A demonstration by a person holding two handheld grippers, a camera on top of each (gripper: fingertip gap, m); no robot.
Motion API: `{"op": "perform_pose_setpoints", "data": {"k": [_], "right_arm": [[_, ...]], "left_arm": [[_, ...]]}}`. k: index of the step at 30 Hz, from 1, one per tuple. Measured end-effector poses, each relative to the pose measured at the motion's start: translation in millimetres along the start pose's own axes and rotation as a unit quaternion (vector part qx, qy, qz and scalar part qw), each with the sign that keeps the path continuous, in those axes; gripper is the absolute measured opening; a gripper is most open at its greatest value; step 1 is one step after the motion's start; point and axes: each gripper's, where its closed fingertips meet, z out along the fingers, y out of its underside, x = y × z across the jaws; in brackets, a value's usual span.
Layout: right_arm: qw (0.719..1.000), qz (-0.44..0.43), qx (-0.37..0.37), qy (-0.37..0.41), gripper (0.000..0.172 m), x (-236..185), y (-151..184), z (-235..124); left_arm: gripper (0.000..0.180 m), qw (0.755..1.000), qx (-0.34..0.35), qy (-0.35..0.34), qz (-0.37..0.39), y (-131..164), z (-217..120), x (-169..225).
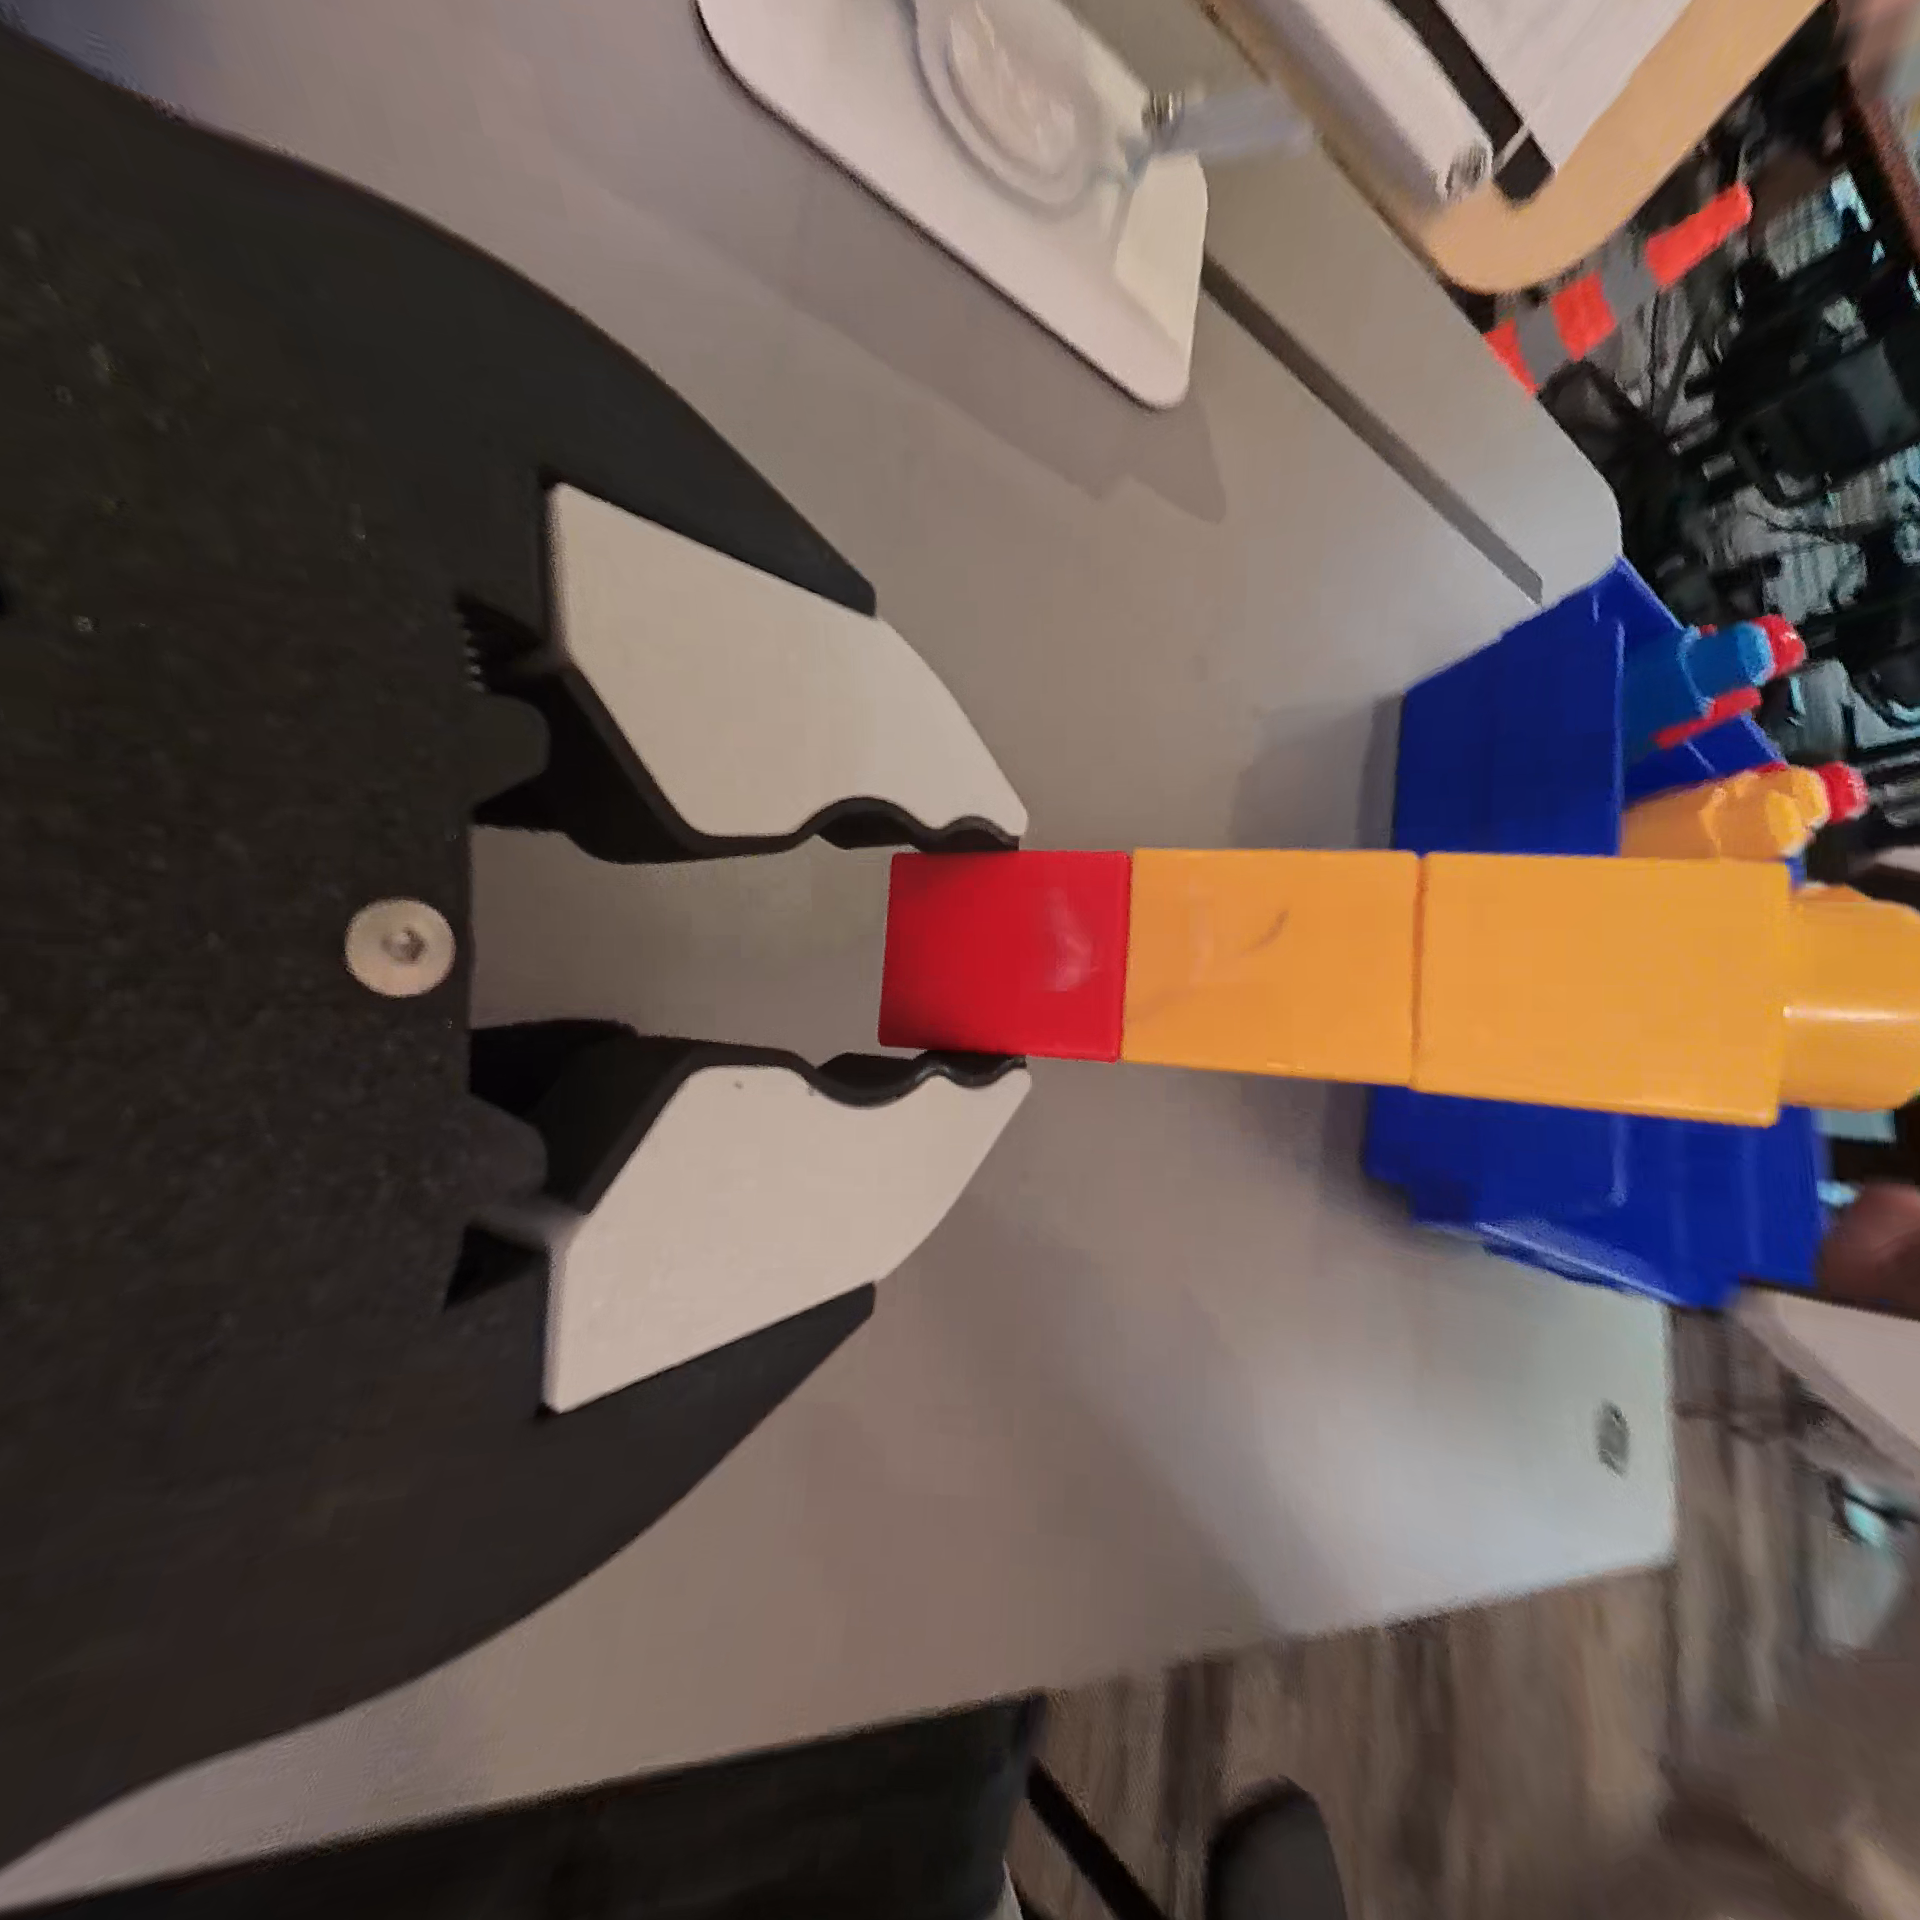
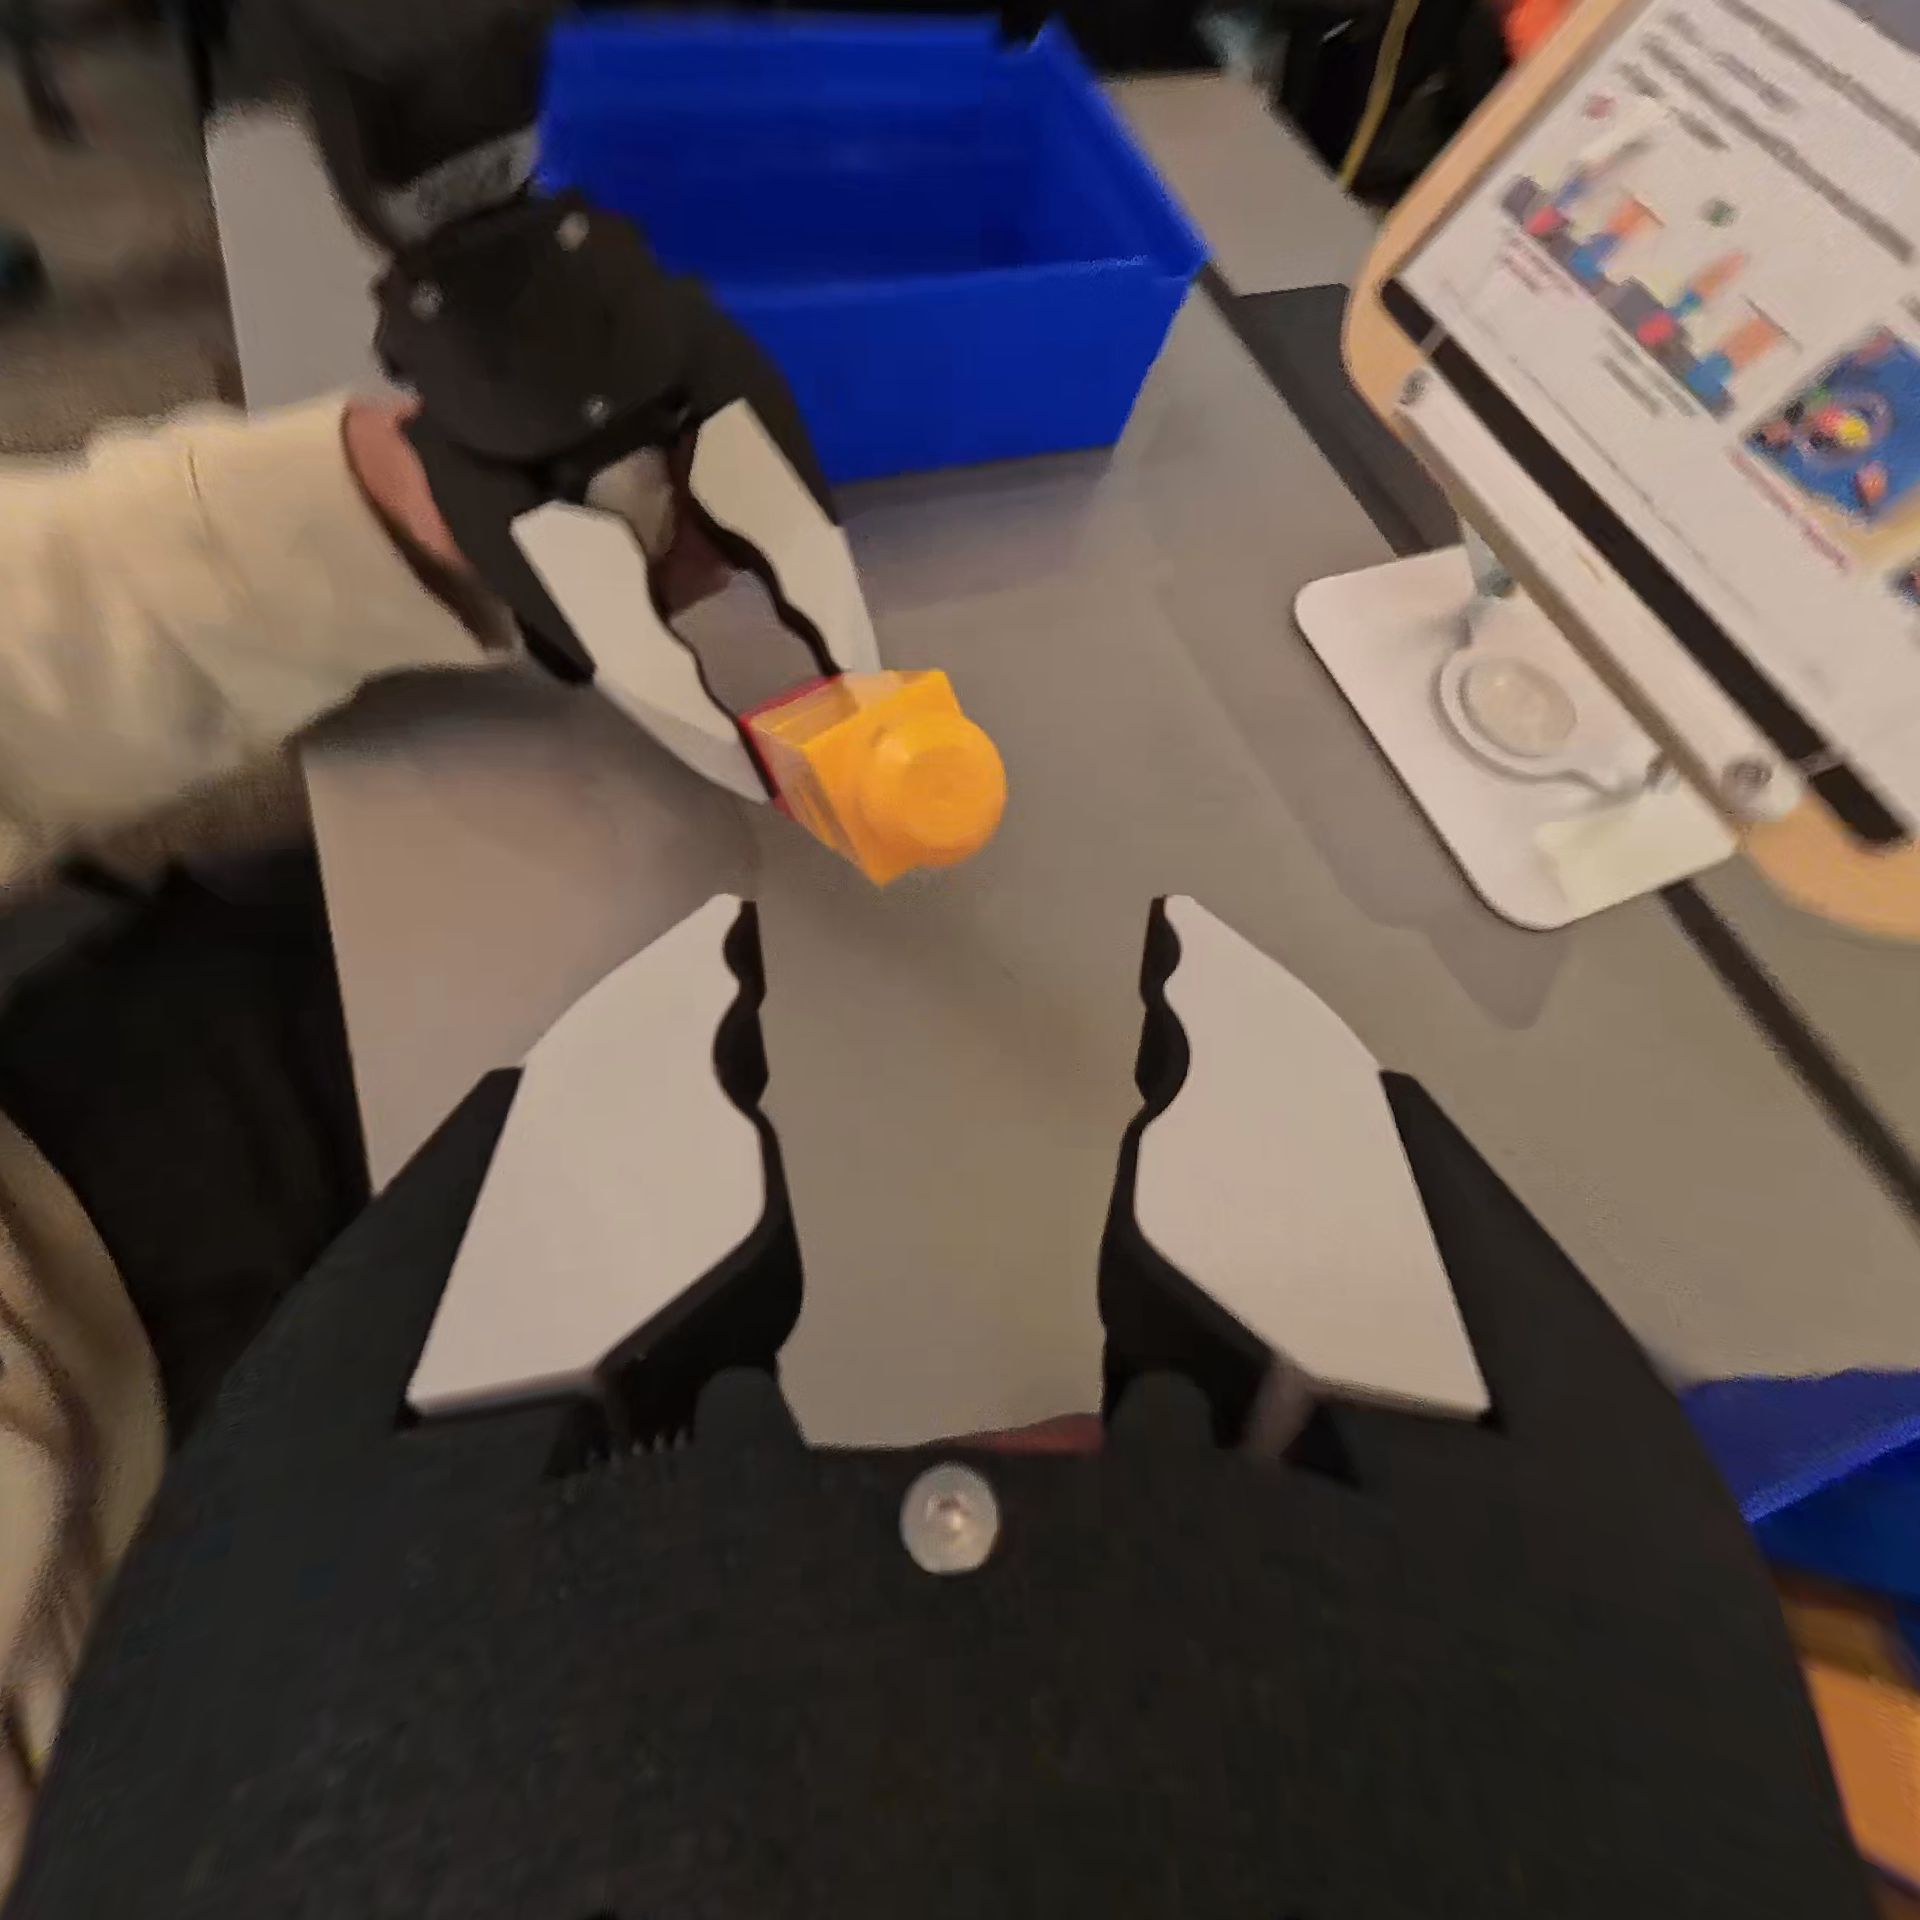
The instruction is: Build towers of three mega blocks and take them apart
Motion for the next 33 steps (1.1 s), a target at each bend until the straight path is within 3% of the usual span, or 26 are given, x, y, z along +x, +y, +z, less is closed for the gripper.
{"op": "perform_pose_setpoints", "data": {"k": [2, 5, 11, 17, 19, 23, 27, 30, 33], "right_arm": [[0.990, 0.125, 0.066, -0.002, 0.074, -3, 7, -3], [0.943, 0.295, 0.151, -0.039, 0.071, -20, 16, 8], [0.862, 0.437, 0.257, 0.001, 0.070, -19, 19, 57], [0.857, 0.399, 0.318, 0.068, 0.065, -3, 2, 75], [0.864, 0.381, 0.315, 0.098, 0.037, 0, 2, 73], [0.879, 0.329, 0.314, 0.139, 0.037, 5, 4, 55], [0.895, 0.267, 0.305, 0.187, 0.037, 18, 10, 1], [0.900, 0.206, 0.295, 0.248, 0.037, 32, 19, -69], [0.892, 0.165, 0.258, 0.333, 0.037, 65, 50, -141]], "left_arm": [[0.036, 0.998, -0.030, -0.046, 0.035, 9, -7, -9], [0.036, 0.991, -0.052, -0.094, 0.073, 16, -12, -17], [0.036, 0.989, -0.012, -0.136, 0.051, 8, 1, -22], [0.036, 0.991, 0.008, -0.135, 0.016, 0, 19, -15], [0.036, 0.991, 0.008, -0.136, 0.015, -1, 25, -11], [0.038, 0.989, 0.036, -0.142, 0.012, -7, 27, -7], [0.046, 0.990, 0.081, -0.112, -0.023, -9, 17, -5], [0.051, 0.984, 0.129, -0.081, -0.095, -13, 5, -14], [0.066, 0.966, 0.172, -0.030, -0.189, -15, -1, -22]]}}
